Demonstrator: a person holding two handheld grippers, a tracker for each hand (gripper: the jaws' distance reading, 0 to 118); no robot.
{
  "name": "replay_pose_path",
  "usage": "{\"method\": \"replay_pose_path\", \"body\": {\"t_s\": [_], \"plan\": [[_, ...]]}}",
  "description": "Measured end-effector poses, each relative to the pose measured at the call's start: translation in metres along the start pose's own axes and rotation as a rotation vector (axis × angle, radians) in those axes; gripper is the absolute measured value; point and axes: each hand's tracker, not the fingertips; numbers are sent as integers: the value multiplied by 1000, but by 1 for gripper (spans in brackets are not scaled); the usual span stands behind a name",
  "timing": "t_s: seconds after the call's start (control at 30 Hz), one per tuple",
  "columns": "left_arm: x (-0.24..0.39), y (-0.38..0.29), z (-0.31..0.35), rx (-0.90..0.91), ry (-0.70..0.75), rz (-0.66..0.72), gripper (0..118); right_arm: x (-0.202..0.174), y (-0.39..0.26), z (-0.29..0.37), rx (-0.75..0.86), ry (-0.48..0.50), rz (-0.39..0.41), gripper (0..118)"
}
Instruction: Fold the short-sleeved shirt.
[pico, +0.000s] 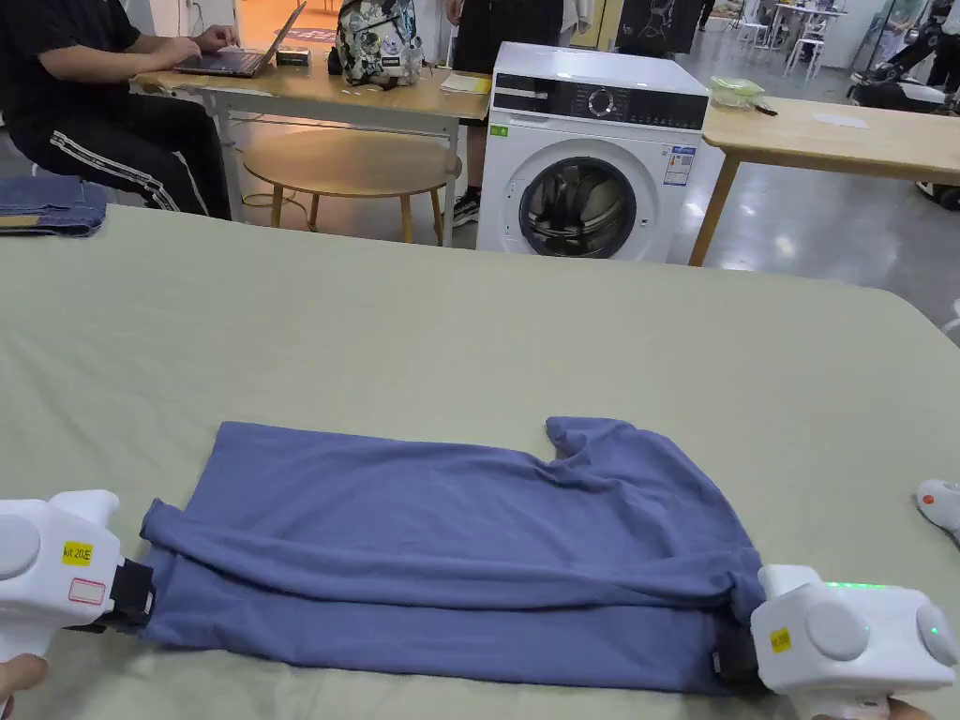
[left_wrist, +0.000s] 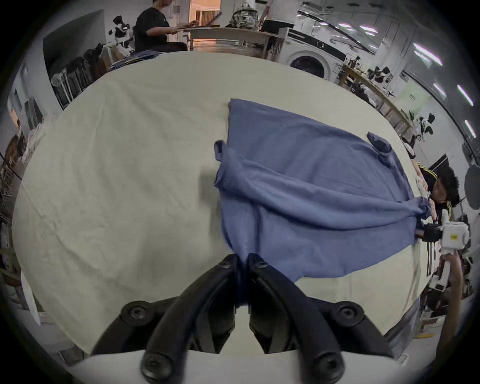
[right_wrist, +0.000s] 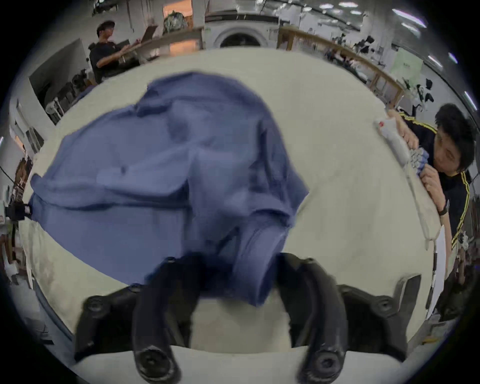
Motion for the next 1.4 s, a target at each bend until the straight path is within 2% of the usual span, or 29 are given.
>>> {"method": "replay_pose_path", "body": {"t_s": [0.03,0.07,0.1,0.13,0.17,0.23,0.33,0.6,0.87,1.0,1.17,1.27,1.4], "plan": [[0,-1,0,-2,0,2,2,-4,-4,5,41,-29,12,42],[0,-2,0,-2,0,2,2,-6,-5,8,52,-30,21,26],[0,-3,0,-3,-2,2,2,-7,-5,9,38,-2,17,6],[0,-3,0,-4,-3,1,2,-7,-6,8,37,52,-15,5],[0,-4,0,-4,-2,1,2,-9,-6,9,32,6,-13,5],[0,-5,2,3,-8,4,2,-9,-7,13,48,-2,6,4],[-2,-2,11,32,-18,4,2,-7,-6,34,87,13,-26,3],[5,10,66,157,-60,-18,2,-15,7,114,202,-6,9,3],[-14,-23,93,163,-57,-2,2,-1,-21,143,201,6,16,3],[-21,-61,83,114,-53,7,2,0,-59,136,161,13,18,3],[-26,-106,60,49,-39,28,2,-8,-107,114,80,-24,46,3],[-21,-123,44,8,-23,28,2,-6,-122,85,33,-55,32,3],[-24,-129,24,-10,6,27,1,-4,-130,61,16,-50,5,3]]}}
